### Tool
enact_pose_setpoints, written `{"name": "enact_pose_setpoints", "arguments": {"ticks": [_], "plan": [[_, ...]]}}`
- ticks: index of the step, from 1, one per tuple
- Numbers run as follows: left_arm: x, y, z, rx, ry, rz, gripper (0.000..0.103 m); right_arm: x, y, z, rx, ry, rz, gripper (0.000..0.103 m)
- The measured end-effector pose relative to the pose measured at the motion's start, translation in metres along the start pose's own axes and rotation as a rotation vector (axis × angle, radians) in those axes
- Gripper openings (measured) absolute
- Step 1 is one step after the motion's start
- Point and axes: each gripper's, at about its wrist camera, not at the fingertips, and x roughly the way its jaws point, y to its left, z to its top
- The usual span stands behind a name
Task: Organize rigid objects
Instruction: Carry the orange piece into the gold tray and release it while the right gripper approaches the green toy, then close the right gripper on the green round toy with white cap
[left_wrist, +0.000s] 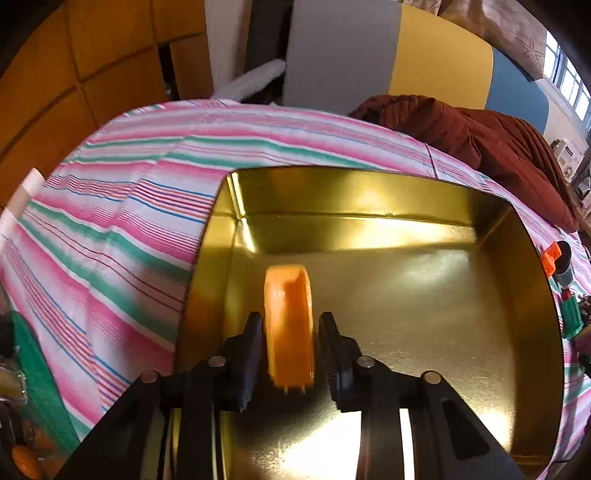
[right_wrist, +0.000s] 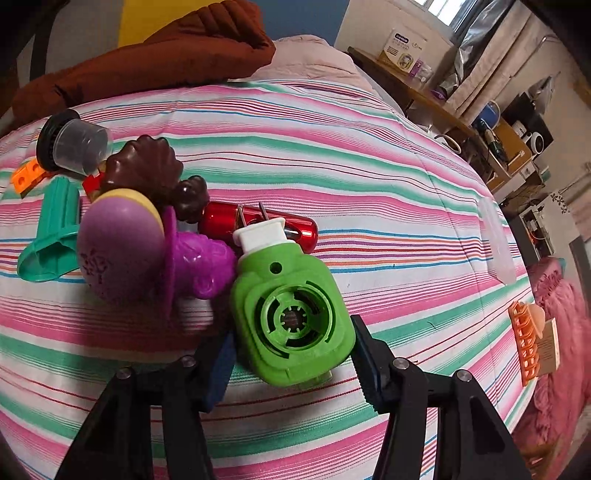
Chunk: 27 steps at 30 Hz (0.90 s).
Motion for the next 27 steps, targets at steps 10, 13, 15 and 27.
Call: {"name": "enact_pose_setpoints", "arguments": {"ticks": [10, 13, 15, 27], "plan": [[-0.061, -0.009, -0.042, 0.023, -0.168, 0.023, 0.033, 0.004, -0.003, 0.002, 0.000, 0.003, 0.004, 0.057], [-0.077, -0.011, -0.063, 0.011, -0.186, 0.021, 0.033, 0.003, -0.003, 0.001, 0.008, 0.006, 0.011, 0.057], [-0.084, -0.012, -0.077, 0.000, -0.183, 0.017, 0.033, 0.002, -0.004, 0.001, 0.025, 0.013, 0.022, 0.057], [-0.113, -0.011, -0.104, 0.014, -0.201, -0.017, 0.033, -0.080, 0.005, -0.002, 0.107, -0.176, 0.163, 0.051]]}}
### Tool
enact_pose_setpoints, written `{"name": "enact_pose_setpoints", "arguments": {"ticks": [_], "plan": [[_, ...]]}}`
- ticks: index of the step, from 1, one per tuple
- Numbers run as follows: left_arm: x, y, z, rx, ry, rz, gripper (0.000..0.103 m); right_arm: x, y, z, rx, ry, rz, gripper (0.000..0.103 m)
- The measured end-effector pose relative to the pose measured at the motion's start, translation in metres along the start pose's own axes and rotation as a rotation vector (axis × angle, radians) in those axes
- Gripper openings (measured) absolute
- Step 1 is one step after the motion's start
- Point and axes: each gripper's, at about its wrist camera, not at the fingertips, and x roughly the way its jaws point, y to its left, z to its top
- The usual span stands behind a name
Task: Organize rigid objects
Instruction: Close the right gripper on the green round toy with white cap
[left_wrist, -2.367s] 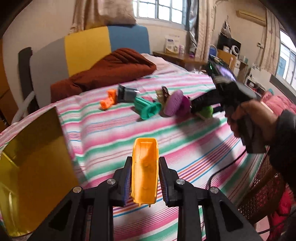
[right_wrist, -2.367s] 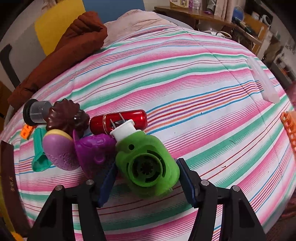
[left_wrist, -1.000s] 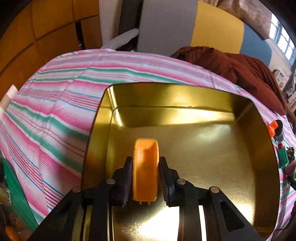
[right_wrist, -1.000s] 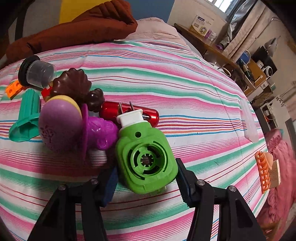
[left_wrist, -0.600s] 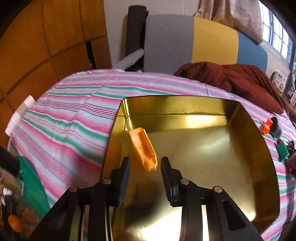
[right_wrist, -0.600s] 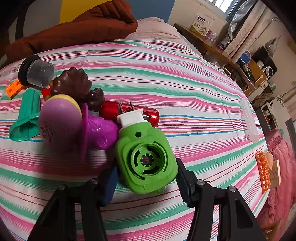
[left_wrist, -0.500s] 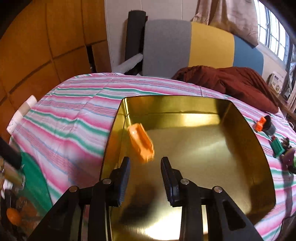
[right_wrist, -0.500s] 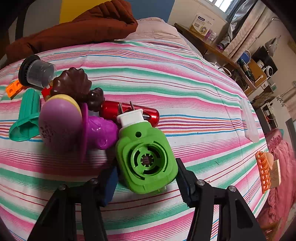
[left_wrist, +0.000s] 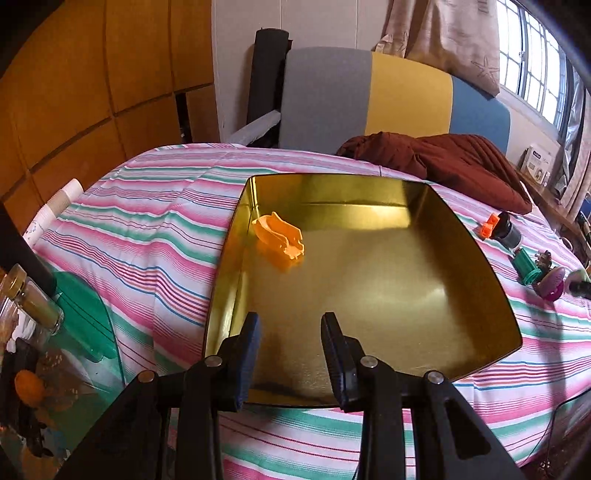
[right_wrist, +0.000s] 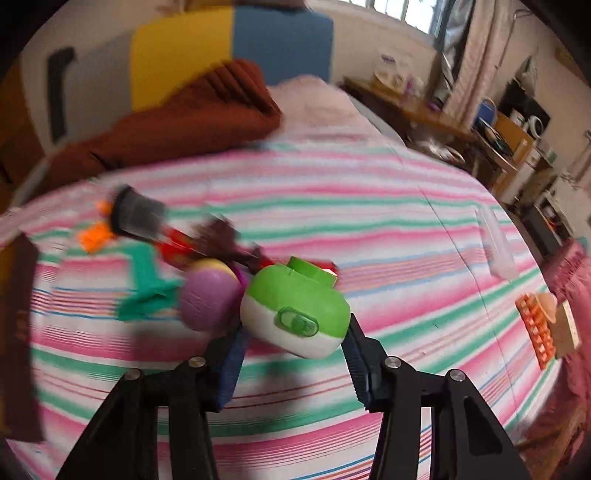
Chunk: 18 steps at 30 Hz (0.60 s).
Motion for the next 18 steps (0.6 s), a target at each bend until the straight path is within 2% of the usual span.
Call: {"name": "enact_pose_setpoints", "arguments": {"ticks": [3, 6, 8, 12, 18], "plan": [[-0.003, 0.003, -0.001, -0.016, -0.003, -0.017, 0.033, -0.019, 0.031, 0.005, -0.088, -0.057, 0.006, 0.050], [-0.004, 0.005, -0.002, -0.016, -0.007, -0.024, 0.033, -0.009, 0.051, 0.007, -0.130, -0.036, -0.008, 0.050], [-0.004, 0.007, -0.003, -0.023, -0.004, -0.031, 0.033, 0.005, 0.052, 0.008, -0.119, 0.004, -0.004, 0.050], [-0.003, 0.010, -0.004, -0.037, -0.003, -0.030, 0.033, 0.020, 0.038, 0.006, -0.030, 0.073, 0.081, 0.049], [-0.004, 0.011, -0.004, -0.045, -0.008, -0.041, 0.033, 0.020, 0.009, -0.005, 0.091, 0.115, 0.190, 0.050]]}}
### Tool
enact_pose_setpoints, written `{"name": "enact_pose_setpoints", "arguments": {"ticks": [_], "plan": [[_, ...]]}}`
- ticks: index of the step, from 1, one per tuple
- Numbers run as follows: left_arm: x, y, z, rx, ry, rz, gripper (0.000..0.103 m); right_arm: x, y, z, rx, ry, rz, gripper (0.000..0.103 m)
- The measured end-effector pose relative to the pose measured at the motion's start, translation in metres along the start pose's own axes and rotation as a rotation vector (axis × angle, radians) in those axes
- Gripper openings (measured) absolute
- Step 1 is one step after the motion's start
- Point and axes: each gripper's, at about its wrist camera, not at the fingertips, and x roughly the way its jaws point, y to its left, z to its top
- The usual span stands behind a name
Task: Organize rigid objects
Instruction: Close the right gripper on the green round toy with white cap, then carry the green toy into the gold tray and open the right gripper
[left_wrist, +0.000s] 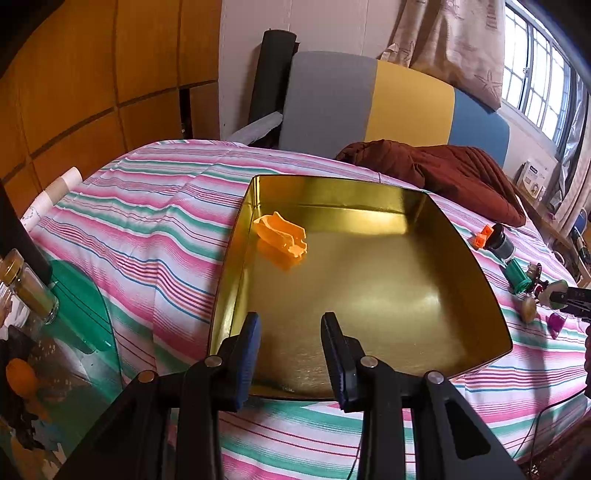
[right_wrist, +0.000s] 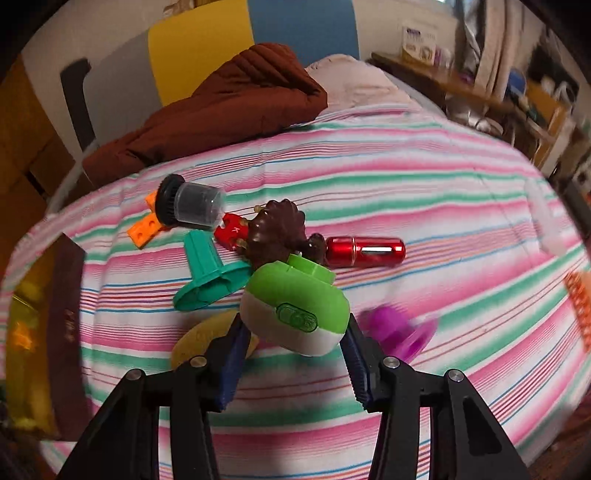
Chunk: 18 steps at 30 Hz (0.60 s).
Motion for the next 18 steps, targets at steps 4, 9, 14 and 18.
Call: {"name": "enact_pose_setpoints", "arguments": {"ticks": [4, 9, 14, 18], "plan": [[-0.002, -0.003, 0.001, 0.002, -0.006, -0.012, 0.033, -0.010, -0.006, -0.003, 0.039, -0.008, 0.090, 0.050], [-0.003, -0.009, 0.000, 0.021, -0.005, -0.023, 0.033, -0.012, -0.004, -0.005, 0.059, -0.006, 0.134, 0.050], [-0.004, -0.009, -0.001, 0.022, -0.002, -0.015, 0.033, -0.027, 0.036, -0.013, -0.067, -0.053, 0.184, 0.050], [-0.007, -0.007, -0.003, 0.026, -0.009, -0.004, 0.033, -0.035, 0.094, -0.019, -0.186, -0.064, 0.287, 0.050]]}}
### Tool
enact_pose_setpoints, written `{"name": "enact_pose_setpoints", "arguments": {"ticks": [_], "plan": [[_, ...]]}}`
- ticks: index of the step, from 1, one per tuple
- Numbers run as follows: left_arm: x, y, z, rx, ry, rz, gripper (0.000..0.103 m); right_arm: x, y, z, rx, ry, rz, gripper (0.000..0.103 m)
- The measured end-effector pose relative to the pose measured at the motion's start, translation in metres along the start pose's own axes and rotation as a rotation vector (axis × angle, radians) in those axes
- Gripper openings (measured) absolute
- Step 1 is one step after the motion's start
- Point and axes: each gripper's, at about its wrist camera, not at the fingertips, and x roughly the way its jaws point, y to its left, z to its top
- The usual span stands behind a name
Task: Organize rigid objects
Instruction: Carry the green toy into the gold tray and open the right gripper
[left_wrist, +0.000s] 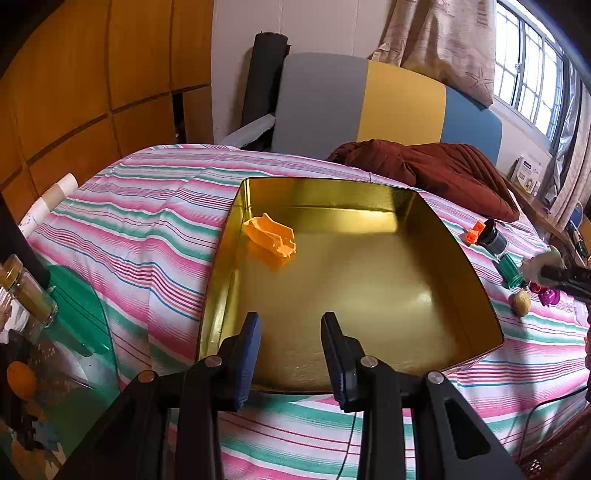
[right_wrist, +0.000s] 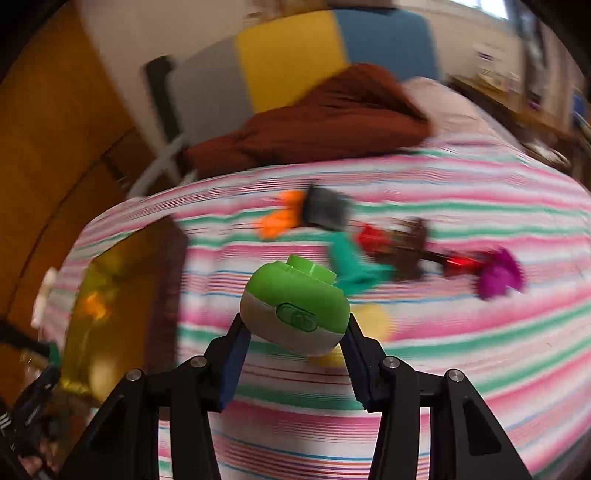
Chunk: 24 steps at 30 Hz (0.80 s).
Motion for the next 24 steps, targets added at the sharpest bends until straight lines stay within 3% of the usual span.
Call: {"name": "enact_pose_setpoints", "arguments": {"ticks": [6, 12, 24], "plan": [[0.000, 0.008, -0.003, -0.005, 0.006, 0.026, 0.033, 0.015, 0.098, 0.000, -0.174, 0.009, 0.141, 0.050], [-0.004, 0.018, -0.005, -0.017, 0.005, 0.049, 0.033, 0.038, 0.171, -0.015, -0.301, 0.054, 0.230, 0.050], [-0.007, 0.037, -0.013, -0.052, 0.026, 0.068, 0.033, 0.081, 0.228, -0.053, -0.365, 0.151, 0.260, 0.050]]}}
